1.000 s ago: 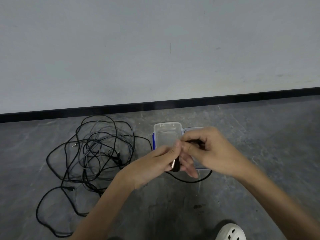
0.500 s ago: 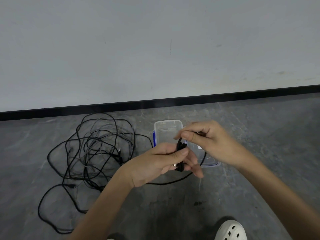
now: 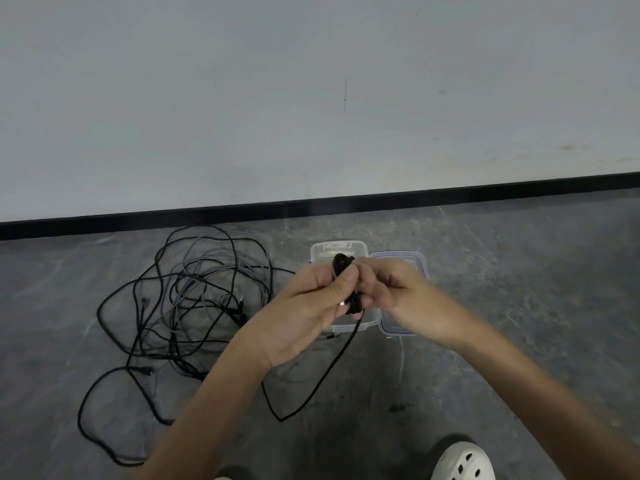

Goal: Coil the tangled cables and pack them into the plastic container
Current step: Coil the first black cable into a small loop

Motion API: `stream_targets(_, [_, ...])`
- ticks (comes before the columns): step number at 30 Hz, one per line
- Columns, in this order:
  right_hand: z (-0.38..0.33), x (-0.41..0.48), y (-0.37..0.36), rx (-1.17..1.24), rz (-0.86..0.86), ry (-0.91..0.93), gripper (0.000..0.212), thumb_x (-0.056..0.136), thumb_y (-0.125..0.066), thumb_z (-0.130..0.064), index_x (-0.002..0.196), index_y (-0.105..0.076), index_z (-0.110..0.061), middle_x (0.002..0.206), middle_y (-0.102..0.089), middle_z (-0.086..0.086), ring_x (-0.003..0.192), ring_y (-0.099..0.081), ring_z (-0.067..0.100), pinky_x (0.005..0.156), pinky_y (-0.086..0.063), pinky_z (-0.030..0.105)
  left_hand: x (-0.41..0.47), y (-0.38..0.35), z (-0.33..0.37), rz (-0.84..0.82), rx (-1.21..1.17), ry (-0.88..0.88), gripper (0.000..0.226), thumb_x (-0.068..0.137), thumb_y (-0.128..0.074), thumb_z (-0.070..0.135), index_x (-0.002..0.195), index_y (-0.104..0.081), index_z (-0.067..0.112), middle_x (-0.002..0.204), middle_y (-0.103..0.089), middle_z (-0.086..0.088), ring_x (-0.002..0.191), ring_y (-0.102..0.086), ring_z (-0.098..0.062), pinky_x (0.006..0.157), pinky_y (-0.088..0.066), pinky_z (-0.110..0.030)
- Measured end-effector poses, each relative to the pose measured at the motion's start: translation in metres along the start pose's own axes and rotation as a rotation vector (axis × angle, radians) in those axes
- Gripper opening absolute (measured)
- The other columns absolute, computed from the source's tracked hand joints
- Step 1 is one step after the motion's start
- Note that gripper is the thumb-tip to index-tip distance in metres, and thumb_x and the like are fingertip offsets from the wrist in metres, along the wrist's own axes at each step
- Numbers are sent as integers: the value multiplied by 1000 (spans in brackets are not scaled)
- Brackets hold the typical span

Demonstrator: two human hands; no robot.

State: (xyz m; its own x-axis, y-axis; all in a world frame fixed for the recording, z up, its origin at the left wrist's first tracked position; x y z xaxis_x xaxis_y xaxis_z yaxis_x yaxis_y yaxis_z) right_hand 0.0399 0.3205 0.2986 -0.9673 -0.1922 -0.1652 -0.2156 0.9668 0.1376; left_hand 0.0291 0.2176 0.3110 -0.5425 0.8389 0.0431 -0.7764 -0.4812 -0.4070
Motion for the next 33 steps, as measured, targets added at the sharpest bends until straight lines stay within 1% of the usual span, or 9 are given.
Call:
stream_targets(4, [1,-2,2,-98,-1,-44,29,90,-33,18,103,-58,12,66,-51,7,61,-49,8,60,-47,23,0,4,2,65,-6,2,25,98,-39,22,92,-57,6,87,-69,-6,86,-56,-23,81,-49,-25])
stream_targets(9, [-8,-4,-2,-117,39,-30,22,94,-39,12,100,-60,11,71,-55,23,63,-55,-4,63,-45,17,-2,0,7,41,-28,1,26,96,-41,27,89,-60,11,83,-69,-2,85,-61,-15,80,-48,-22])
stream_targets(13, [-1,-3,8,-158,183,-32,17,98,-51,-10,92,-67,-6,68,-62,29,63,-60,28,65,-50,47,-4,-4,8,2,0,3,29,97,-39,28,84,-64,22,81,-69,0,81,-63,-12,78,-46,-22])
stream_targets(15, [-1,-3,11,-163,237,-36,17,96,-55,-12,85,-65,-5,63,-60,28,58,-58,37,60,-50,52,-3,-6,8,-13,4,2,28,97,-39,27,85,-63,21,81,-69,0,81,-62,-13,79,-46,-22])
stream_targets(19, [0,-4,-2,-107,151,-71,26,99,-48,-18,83,-64,-6,53,-57,-5,49,-54,2,53,-46,23,-1,-2,13,18,-58,-58,29,98,-39,27,90,-65,17,86,-67,-5,79,-60,-22,76,-51,-31])
stream_targets(24, [-2,-7,-25,-125,-24,-91,24,98,-48,-5,82,-59,-20,70,-64,7,58,-60,12,60,-51,21,-1,12,13,169,-83,-113,32,97,-41,32,99,-67,14,100,-62,-18,63,-59,-31,50,-53,-39])
stream_targets(26, [-2,-8,-28,-113,-73,-112,16,98,-50,-7,88,-62,-8,70,-66,7,64,-64,21,67,-55,27,-1,16,15,214,-45,-162,32,98,-40,31,99,-70,18,103,-68,-10,69,-64,-30,55,-55,-40])
stream_targets(29, [-1,-11,-30,-103,-135,-115,7,96,-54,-11,95,-60,-8,78,-72,7,80,-69,31,89,-54,47,-3,29,21,353,4,-263,35,99,-39,27,93,-74,26,98,-72,-2,94,-64,-13,84,-49,-21])
stream_targets(33, [1,-13,-37,-140,-167,-104,11,96,-54,-17,101,-51,-25,76,-72,2,87,-64,39,92,-46,59,-7,41,26,456,99,-313,37,100,-38,28,93,-74,27,97,-73,1,97,-66,-9,83,-48,-16])
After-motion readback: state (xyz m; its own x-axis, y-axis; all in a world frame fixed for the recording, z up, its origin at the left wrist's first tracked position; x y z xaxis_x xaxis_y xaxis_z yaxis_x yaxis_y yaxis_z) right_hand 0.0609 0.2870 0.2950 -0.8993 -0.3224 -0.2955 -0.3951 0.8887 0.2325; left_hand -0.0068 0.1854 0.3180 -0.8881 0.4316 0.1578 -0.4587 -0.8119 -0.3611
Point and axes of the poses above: each hand's wrist, its own x-axis towards the middle knuckle, its own y-axis out of the back of the hand, z = x × y, the point moved 6 cm from there along x, towards the middle knuckle
